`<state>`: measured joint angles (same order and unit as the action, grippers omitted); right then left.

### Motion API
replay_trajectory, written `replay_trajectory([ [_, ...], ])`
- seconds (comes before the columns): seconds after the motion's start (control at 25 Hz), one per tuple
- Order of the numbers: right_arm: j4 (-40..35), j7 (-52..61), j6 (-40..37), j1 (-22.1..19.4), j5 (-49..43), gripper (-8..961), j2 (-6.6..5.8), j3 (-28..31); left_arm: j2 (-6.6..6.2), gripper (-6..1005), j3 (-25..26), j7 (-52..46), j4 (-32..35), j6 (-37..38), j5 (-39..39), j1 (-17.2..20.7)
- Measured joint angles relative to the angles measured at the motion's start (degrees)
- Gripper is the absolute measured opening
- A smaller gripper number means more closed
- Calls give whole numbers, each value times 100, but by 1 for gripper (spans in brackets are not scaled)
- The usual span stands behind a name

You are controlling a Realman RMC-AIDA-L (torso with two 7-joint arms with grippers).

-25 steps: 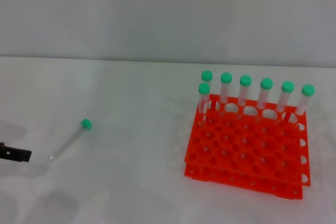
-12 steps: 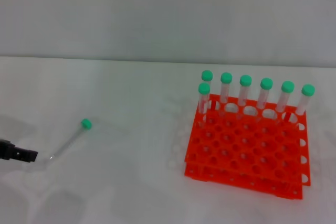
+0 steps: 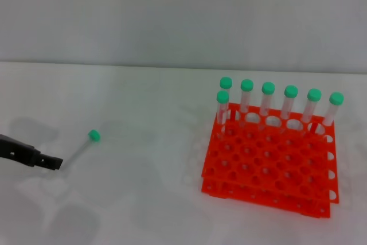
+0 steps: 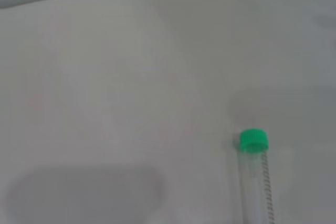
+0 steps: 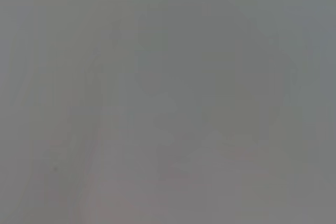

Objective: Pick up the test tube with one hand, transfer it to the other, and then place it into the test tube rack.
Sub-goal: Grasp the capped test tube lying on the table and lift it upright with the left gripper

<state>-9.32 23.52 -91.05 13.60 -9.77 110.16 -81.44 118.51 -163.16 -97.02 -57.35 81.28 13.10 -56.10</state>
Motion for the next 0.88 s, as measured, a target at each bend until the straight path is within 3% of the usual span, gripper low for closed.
replay_trajectory([
  [0.48,-31,-4,-1,-13,36,856,50,6,12,865,4,-150,746,-573,228,-95],
  [0.88,-14,-29,-1,-14,52,855,67,6,10,863,4,-201,854,-673,346,-165],
])
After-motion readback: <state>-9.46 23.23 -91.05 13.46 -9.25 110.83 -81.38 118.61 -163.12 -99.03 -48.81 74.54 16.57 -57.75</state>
